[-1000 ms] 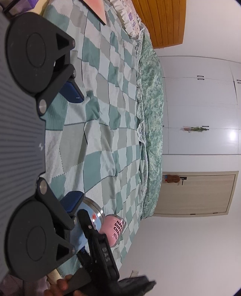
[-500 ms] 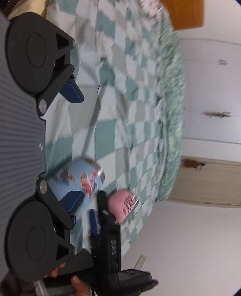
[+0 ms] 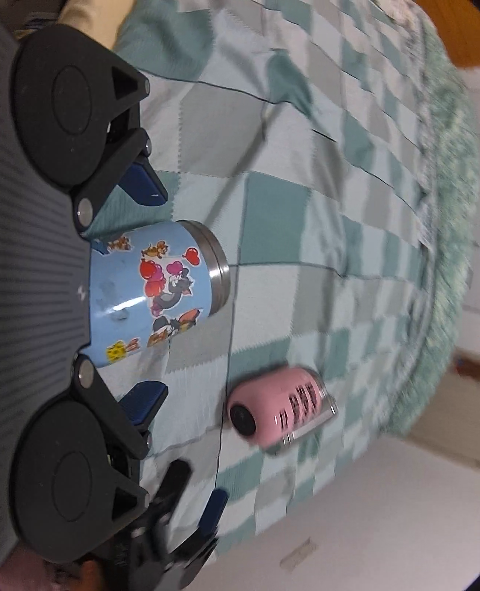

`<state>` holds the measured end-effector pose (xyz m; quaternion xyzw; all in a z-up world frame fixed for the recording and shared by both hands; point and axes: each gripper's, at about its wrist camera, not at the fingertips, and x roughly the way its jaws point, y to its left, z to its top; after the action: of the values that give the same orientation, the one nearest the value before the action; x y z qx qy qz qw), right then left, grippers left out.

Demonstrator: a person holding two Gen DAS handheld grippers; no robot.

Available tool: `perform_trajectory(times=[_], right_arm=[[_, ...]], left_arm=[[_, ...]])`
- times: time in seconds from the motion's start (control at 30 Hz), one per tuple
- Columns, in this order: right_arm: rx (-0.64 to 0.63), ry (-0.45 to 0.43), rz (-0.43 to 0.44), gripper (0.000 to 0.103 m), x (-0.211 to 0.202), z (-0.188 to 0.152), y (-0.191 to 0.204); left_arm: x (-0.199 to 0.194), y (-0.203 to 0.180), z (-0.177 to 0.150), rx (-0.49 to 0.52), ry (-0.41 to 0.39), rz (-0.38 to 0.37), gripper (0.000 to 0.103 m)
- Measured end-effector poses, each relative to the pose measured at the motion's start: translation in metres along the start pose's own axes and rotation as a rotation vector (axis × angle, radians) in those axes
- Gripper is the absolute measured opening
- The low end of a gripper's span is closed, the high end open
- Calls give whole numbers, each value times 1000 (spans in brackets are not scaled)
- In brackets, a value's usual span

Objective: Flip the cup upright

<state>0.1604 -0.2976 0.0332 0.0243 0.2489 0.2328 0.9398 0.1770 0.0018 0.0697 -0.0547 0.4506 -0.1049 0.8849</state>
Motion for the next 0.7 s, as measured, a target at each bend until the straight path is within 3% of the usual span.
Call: perform_trajectory(times=[0.13,0.4,0.47,0.57,0.7], right_arm=[[-22,15,25,103,9,-11,-4],[-11,16,74,103,23,-21,-7],[-2,15,73,103,24,-22,-10],[16,10,68,103,23,-23,-15],[39,6,61,103,19,-28,-18]], left_arm=[[18,-8,11,-37,55,66,103],[51,-6,26,-90,137,123,100],[62,-4,26,-87,183,123,88],[70,1,27,-97,212,96,88],[64,1,23,-85,186,87,88]])
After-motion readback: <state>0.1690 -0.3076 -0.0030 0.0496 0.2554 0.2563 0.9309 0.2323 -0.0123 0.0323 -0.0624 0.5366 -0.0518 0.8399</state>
